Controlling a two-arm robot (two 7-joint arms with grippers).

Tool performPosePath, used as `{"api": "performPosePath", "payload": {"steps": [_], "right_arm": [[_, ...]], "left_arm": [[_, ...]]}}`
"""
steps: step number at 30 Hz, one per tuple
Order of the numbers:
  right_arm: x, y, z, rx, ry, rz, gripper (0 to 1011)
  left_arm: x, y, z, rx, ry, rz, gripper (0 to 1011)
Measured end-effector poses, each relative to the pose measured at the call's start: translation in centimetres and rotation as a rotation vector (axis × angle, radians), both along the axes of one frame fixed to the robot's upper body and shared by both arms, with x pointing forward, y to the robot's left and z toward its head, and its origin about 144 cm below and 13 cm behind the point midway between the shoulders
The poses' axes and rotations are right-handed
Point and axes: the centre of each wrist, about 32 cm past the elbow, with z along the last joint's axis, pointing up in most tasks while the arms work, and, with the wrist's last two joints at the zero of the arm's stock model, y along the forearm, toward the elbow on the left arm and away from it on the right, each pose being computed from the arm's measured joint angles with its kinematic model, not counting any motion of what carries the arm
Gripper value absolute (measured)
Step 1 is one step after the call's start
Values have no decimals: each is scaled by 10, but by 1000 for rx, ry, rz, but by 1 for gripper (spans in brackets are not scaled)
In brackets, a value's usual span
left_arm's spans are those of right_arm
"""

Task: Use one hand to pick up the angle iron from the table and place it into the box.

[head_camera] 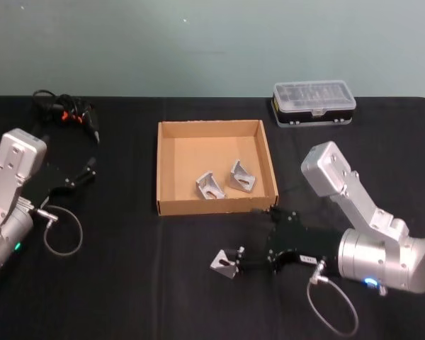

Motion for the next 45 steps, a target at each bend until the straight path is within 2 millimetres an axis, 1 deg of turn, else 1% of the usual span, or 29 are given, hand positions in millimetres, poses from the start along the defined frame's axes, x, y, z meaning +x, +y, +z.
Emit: {"api": "performPosePath", "payload": {"steps": [7,18,24,32,45], "right_arm": [[-8,-4,-10,-7,40,8,1000],[-12,-10,-25,-30,90,1,1000],[-10,-11,-35,-33,115,-5,1000],[-6,-11,-43,-28,124,-12,1000],[3,-2,-50,-10,122,-2,1000]], "left_arm": [[0,0,0,0,0,0,1011],[0,0,0,0,0,0,1011],[0,0,0,0,0,0,1011],[0,0,0,0,0,0,1011],[0,0,0,0,0,0,1011]]}}
